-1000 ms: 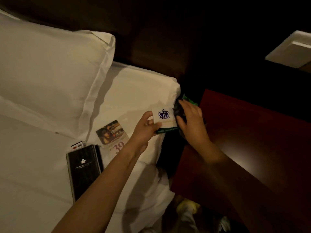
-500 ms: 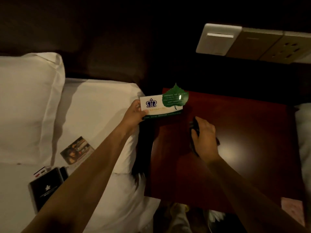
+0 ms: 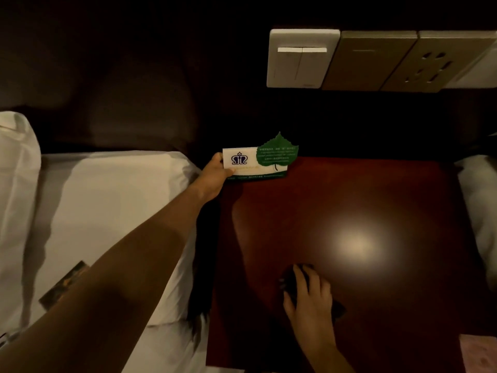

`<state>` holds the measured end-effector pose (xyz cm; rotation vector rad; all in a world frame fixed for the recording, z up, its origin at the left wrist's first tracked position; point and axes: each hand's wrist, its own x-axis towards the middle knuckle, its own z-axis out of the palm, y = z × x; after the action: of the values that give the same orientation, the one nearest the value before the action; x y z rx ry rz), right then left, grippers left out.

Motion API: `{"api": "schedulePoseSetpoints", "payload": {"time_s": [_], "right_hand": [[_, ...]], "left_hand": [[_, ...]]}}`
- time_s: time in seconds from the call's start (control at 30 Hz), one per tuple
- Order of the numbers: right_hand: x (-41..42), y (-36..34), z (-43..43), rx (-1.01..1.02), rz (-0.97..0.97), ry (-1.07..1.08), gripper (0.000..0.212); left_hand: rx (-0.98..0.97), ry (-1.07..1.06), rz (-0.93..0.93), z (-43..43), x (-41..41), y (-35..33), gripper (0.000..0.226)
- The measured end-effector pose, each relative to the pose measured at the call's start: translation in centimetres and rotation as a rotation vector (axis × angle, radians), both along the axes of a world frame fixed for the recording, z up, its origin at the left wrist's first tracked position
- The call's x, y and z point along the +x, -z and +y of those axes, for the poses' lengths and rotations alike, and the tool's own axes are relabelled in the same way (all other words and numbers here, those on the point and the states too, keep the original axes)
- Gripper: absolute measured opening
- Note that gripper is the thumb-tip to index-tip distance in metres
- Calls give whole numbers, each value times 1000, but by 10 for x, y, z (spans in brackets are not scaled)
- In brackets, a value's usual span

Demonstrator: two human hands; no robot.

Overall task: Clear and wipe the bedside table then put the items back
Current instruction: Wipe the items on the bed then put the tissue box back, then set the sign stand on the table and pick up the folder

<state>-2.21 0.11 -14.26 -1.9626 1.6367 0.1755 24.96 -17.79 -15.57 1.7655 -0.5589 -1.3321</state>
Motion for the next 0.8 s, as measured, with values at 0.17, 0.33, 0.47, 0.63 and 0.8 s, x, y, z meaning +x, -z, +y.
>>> {"api": "schedulePoseSetpoints", "payload": {"time_s": [0.17, 0.33, 0.47, 0.63, 0.8], "right_hand": [[-2, 12, 4, -134, -62, 36, 59], [-5, 8, 2, -130, -35, 5, 57], [5, -6, -9, -155, 40, 49, 51], [38, -25, -29, -226, -211, 19, 42], [103, -31, -36, -73, -395, -224, 30]], "left_hand": [[-19, -41, -15, -11, 8, 12, 54], [-10, -30, -71, -16, 4, 12, 50], [-7, -30, -152, -13, 4, 2, 46], [-64, -309, -300, 53, 17, -32, 35], [105, -550, -300, 192, 39, -41, 24]]}}
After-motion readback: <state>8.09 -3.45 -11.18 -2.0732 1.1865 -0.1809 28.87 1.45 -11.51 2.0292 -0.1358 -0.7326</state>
